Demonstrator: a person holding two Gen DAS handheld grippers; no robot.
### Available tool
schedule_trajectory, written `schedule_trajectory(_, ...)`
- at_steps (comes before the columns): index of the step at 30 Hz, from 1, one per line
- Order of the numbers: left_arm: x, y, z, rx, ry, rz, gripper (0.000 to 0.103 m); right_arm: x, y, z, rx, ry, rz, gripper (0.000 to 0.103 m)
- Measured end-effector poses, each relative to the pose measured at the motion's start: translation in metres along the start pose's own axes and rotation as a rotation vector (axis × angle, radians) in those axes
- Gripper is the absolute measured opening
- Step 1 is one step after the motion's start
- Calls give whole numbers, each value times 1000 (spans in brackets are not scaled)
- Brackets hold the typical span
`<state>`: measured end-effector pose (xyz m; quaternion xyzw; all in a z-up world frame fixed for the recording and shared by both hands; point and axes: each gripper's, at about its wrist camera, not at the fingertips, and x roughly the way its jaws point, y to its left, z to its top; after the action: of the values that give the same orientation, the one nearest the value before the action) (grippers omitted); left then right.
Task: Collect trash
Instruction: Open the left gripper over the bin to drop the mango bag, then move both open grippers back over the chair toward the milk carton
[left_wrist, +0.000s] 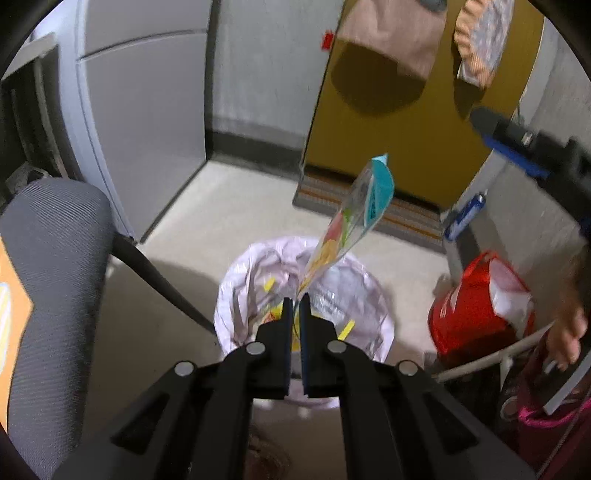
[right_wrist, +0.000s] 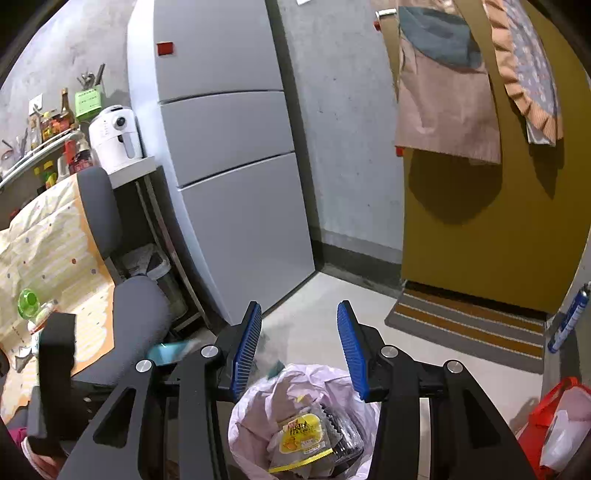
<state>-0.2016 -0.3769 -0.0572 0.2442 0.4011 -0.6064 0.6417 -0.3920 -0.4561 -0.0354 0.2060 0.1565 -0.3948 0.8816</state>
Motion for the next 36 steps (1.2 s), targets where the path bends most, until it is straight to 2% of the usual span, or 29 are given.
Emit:
schedule_trajectory(2,10,2,0,-11,39,6,25,4,-1,-2,6,13,2,45)
schedule_trajectory(3,11,3,1,-19,36,10,44,6,-2,-2,8,18,3,45)
schedule_trajectory(4,10,5,1,-26,27,14,53,7,-2,-3,9,21,5,45)
schedule_trajectory(7,2,14,1,-50,3,15,53,7,-1,-2,7,21,7,46)
schedule_trajectory(11,-32,32,-1,-99,-96,58,53,2,10,1,-1,5,28,46)
schedule_trajectory(16,-87,59,-15,-152,-209,187,53,-2,39,4,-23,4,98,46)
schedule_trajectory(21,-143,91,-43,-245,-288,305,53,-2,89,6,-77,32,251,47)
schedule_trajectory(24,-174,110,-70,-304,-316,403,55,0,127,4,-127,61,337,48)
schedule_trajectory(30,-216,136,-114,-390,-357,514,60,2,197,0,-242,100,466,54)
schedule_trajectory(36,-255,168,-164,-492,-374,648,63,17,275,-16,-367,177,590,62)
